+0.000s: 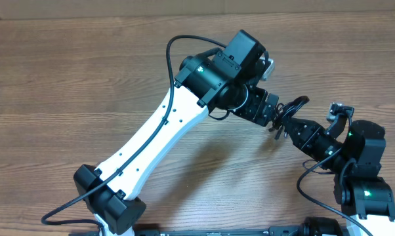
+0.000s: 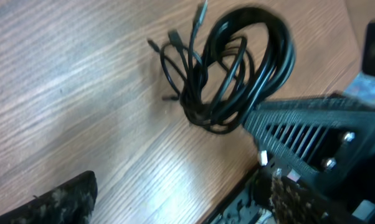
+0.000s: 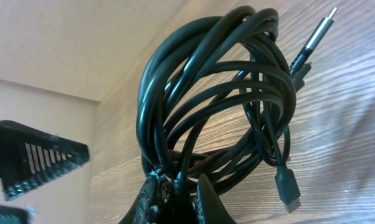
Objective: Untangle cables
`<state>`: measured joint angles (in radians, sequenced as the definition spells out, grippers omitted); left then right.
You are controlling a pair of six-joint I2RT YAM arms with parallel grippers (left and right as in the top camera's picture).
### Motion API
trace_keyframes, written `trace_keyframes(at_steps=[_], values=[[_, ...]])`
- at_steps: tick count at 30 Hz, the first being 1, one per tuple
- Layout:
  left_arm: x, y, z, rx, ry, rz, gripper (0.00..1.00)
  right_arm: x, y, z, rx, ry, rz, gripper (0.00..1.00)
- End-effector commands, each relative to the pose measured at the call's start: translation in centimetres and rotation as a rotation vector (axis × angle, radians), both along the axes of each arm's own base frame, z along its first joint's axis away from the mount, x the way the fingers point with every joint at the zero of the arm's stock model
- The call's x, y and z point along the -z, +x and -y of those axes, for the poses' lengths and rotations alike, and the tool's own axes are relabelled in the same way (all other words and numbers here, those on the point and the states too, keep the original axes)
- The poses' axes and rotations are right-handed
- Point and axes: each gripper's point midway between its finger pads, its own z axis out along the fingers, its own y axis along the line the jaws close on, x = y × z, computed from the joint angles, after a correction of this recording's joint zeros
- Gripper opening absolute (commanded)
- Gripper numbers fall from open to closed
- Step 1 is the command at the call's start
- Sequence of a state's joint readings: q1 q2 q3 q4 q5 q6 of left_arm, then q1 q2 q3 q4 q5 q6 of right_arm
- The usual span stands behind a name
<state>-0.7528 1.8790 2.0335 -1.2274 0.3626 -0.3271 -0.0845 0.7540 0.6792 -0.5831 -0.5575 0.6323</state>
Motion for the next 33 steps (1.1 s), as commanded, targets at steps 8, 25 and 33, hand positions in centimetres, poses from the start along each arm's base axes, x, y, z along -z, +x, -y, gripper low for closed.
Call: trace_keyframes(at_steps=[8,25,33], values=[[0.4,-1.7,-0.2,0.130,0.046,0.035,1.00,-3.8,0.3,-1.9,-0.045,0.187,0.058,0.04],[-1.5,2.2,0.8,0.190,-0.039,0.240,0.97,-8.5,0.7,-3.2,-0.046,0.482,0.050,0.04],[-2.5,3.5,1.4,0.184,-0.078,0.299,0.64,-11.4,0.7,-3.6,-0.063,0.611,0.073,0.04]])
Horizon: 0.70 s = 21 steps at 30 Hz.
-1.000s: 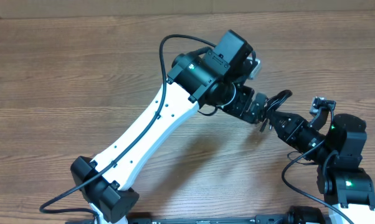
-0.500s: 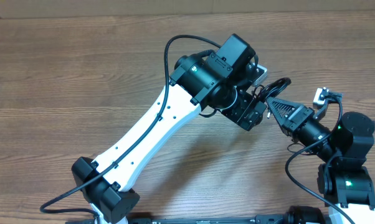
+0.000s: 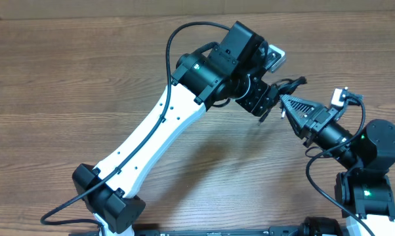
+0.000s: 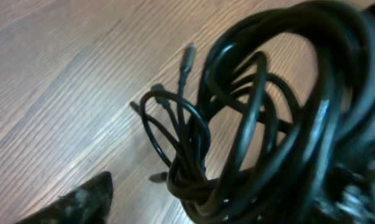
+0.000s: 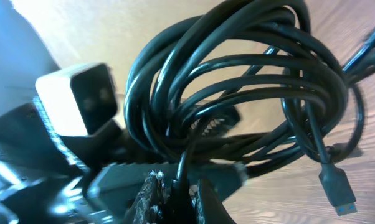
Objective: Untangle cables
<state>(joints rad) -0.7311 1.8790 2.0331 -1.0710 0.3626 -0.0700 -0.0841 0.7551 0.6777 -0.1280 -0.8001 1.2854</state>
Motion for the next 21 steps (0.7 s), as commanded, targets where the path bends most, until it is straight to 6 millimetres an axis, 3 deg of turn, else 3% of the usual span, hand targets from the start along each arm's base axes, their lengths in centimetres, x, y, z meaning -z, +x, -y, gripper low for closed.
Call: trace_keyframes(at_steps=[1,4,8,12,16,17,18,20,21], values=[[-0.7,0.5,0.1,0.004,-0.016,0.033,0.61,-2.6,-0.6,-0.7,-0.040,0.076,0.032,0.04],[-1.4,0.7,0.8,0.022,-0.060,0.045,0.40,-2.9,-1.1,-1.1,-0.080,0.087,0.040,0.04],[-2.3,0.7,1.5,0.049,-0.121,0.049,0.31,-3.0,-1.4,-1.4,-0.105,0.088,0.040,0.04],[-2.4,0.8,1.5,0.047,-0.123,0.054,0.04,-2.9,-2.0,-1.8,-0.146,0.063,0.064,0.04],[-2.3,2.6,-0.1,-0.061,-0.134,0.000,0.04,-0.4,-2.5,-2.1,-0.181,-0.038,0.052,0.04],[-2.3,3.1,-0.7,-0.094,-0.141,-0.022,0.04,0.3,-2.6,-2.1,-0.188,-0.074,0.058,0.13],[-2.3,3.4,-1.1,-0.113,-0.147,-0.040,0.04,0.8,-2.6,-2.1,-0.195,-0.105,0.069,0.29],[-2.3,3.7,-2.0,-0.119,-0.159,-0.075,0.04,2.2,-2.7,-2.0,-0.205,-0.167,0.072,0.77],[-2.2,3.7,-2.3,-0.124,-0.157,-0.084,0.04,2.6,-2.7,-2.0,-0.212,-0.192,0.078,0.87]])
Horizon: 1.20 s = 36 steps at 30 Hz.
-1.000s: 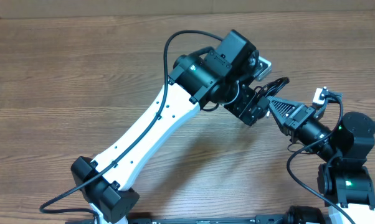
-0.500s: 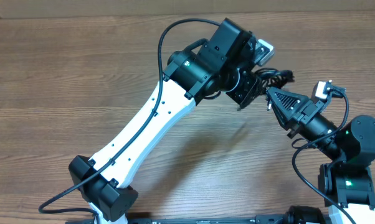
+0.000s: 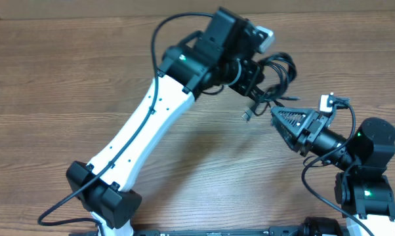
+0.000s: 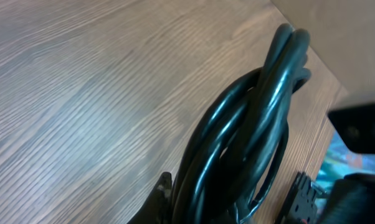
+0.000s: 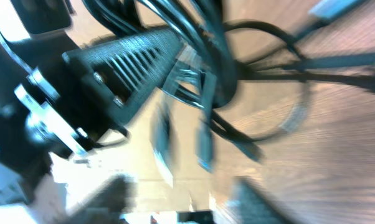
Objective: Untangle cables
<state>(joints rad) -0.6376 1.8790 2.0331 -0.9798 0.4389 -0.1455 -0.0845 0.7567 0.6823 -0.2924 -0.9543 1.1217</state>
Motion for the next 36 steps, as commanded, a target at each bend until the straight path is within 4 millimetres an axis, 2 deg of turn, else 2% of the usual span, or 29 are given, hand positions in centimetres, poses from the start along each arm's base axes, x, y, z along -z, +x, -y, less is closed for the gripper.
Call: trace_keyframes(at_steps=[1,3,4,5,8,12,14,17,22,24,26,27,28,30,31,32,34,36], values=[[-0.4,0.1,-1.5,-0.031,-0.035,-0.075,0.04,1.2,-0.4,-0.2,-0.060,-0.148,0.120,1.00],[-0.4,0.0,-1.8,-0.034,-0.025,-0.079,0.04,2.7,-0.8,-0.1,-0.076,-0.186,0.089,1.00],[-0.4,0.0,-2.4,-0.054,-0.001,-0.068,0.04,4.7,-1.1,0.4,-0.056,-0.245,0.029,1.00],[-0.6,0.1,-2.8,-0.075,0.016,-0.056,0.04,5.9,-1.2,0.9,-0.035,-0.284,-0.013,1.00],[-1.2,0.5,-4.8,-0.181,0.068,-0.028,0.04,7.9,-1.5,2.0,0.016,-0.353,-0.094,1.00],[-3.2,0.3,-7.5,-0.297,0.122,0.051,0.04,8.0,-1.2,2.5,0.043,-0.376,-0.102,1.00],[-4.9,-0.2,-8.8,-0.349,0.148,0.125,0.04,7.2,-0.7,3.1,0.069,-0.426,-0.064,1.00],[-6.9,-1.3,-9.3,-0.381,0.164,0.210,0.04,5.6,-0.3,4.6,0.136,-0.524,-0.040,1.00],[-7.2,-2.0,-7.8,-0.355,0.164,0.245,0.04,1.2,-1.2,8.7,0.281,-0.791,0.000,1.00],[-7.2,-2.1,-6.9,-0.334,0.147,0.246,0.04,-0.4,-1.7,9.5,0.305,-0.847,0.025,1.00],[-7.4,-2.4,-6.2,-0.319,0.135,0.252,0.04,-1.8,-1.9,9.4,0.307,-0.852,0.059,1.00],[-7.6,-2.8,-5.5,-0.294,0.128,0.266,0.04,-2.8,-1.9,8.5,0.281,-0.817,0.097,1.00],[-7.9,-3.3,-4.7,-0.259,0.125,0.291,0.04,-3.1,-2.2,7.1,0.221,-0.759,0.118,1.00],[-8.3,-4.6,-2.9,-0.186,0.124,0.342,0.04,-3.4,-2.8,5.6,0.149,-0.697,0.138,1.00],[-8.6,-5.2,-2.1,-0.169,0.122,0.364,0.04,-3.6,-3.0,4.9,0.116,-0.667,0.152,0.88],[-8.7,-5.5,-1.6,-0.166,0.123,0.379,0.04,-4.1,-3.4,3.9,0.070,-0.625,0.174,0.81],[-9.0,-6.4,-0.4,-0.167,0.134,0.424,0.04,-4.9,-4.1,2.4,-0.007,-0.555,0.212,0.78],[-9.1,-7.0,0.0,-0.171,0.149,0.448,0.04,-5.1,-4.4,2.0,-0.033,-0.536,0.224,0.74]])
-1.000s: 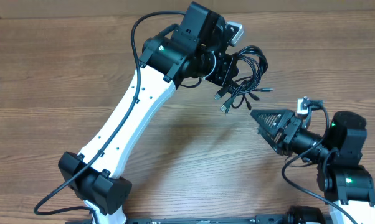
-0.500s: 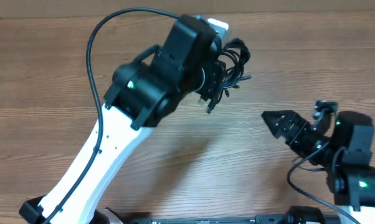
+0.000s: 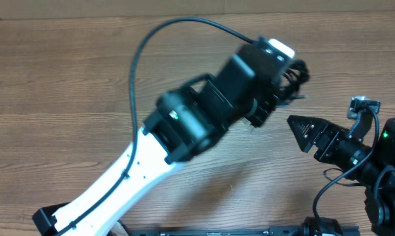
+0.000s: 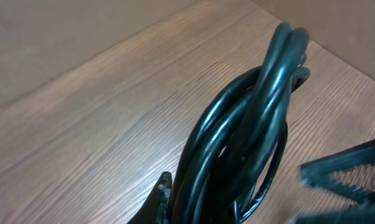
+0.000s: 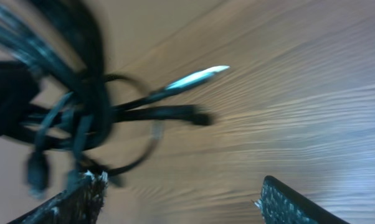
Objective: Untangle cables
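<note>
A bundle of tangled black cables (image 4: 250, 124) rises from my left gripper (image 4: 200, 208), which is shut on its lower loops; one finger (image 4: 163, 194) shows beside them. In the overhead view the raised left arm covers most of the left gripper (image 3: 271, 105), and only a bit of the cables (image 3: 294, 72) sticks out at its right. My right gripper (image 3: 301, 128) stands open and holds nothing, just right of the bundle. In the right wrist view, the blurred cables (image 5: 69, 118) with loose plug ends (image 5: 194, 76) hang at the left, beyond my right gripper (image 5: 184, 199).
Bare wooden table (image 3: 66, 78) lies all around. The left arm's own black supply cable (image 3: 171, 29) arcs over the table behind it. A tan wall edge (image 3: 184, 6) bounds the far side.
My left arm has risen toward the overhead camera with the bundle still in its gripper. The right gripper, open, now sits farther right and apart from the cables.
My right gripper was shut on the bundle with the left gripper open beside it. Then the left gripper was at the bundle while the right still held. Then the left was shut on it and the right was open. Now the left holds it higher.
</note>
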`<state>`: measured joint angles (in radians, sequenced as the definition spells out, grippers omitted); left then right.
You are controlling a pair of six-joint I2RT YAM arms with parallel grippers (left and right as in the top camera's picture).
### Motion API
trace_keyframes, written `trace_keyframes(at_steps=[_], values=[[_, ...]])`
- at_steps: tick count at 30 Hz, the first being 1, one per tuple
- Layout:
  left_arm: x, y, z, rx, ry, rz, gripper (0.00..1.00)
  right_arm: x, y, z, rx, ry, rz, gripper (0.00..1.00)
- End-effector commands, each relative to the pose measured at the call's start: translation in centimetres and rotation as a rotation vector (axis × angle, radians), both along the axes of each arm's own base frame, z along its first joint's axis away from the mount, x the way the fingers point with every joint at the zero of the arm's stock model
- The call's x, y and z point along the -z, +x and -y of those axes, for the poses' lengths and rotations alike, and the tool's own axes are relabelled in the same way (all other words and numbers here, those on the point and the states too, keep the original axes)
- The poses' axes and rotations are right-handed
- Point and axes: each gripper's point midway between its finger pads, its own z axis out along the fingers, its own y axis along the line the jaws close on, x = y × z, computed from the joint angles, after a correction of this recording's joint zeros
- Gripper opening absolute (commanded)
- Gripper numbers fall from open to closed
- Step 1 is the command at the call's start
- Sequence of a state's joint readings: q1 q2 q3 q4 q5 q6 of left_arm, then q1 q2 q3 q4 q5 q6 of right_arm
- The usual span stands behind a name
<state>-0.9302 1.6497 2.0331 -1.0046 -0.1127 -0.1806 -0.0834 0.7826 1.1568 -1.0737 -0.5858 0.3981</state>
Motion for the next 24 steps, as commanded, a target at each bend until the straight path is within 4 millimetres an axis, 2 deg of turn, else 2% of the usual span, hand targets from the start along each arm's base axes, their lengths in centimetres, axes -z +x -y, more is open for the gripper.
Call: trace_keyframes(at_steps=[1,9,12,21,24], values=[[-0.3,-0.5,0.7,-0.027,0.052,0.081,0.04,-1.9,-1.3,-2.2,-0.132,0.076,0.045,0.74],[-0.2,-1.5,1.4,-0.025,0.047,0.077,0.04,-2.8,-1.6,-3.1,-0.188,0.117,0.072,0.62],[-0.1,-1.7,1.5,-0.020,0.050,0.075,0.04,-3.7,-1.4,-3.3,-0.207,0.126,0.112,0.51],[0.1,-2.4,2.1,0.020,0.040,0.052,0.04,-4.7,-0.6,-3.1,-0.198,0.106,0.178,0.37],[0.0,-3.4,3.0,0.075,0.017,0.033,0.04,-4.8,-0.4,-2.9,-0.188,0.097,0.187,0.35]])
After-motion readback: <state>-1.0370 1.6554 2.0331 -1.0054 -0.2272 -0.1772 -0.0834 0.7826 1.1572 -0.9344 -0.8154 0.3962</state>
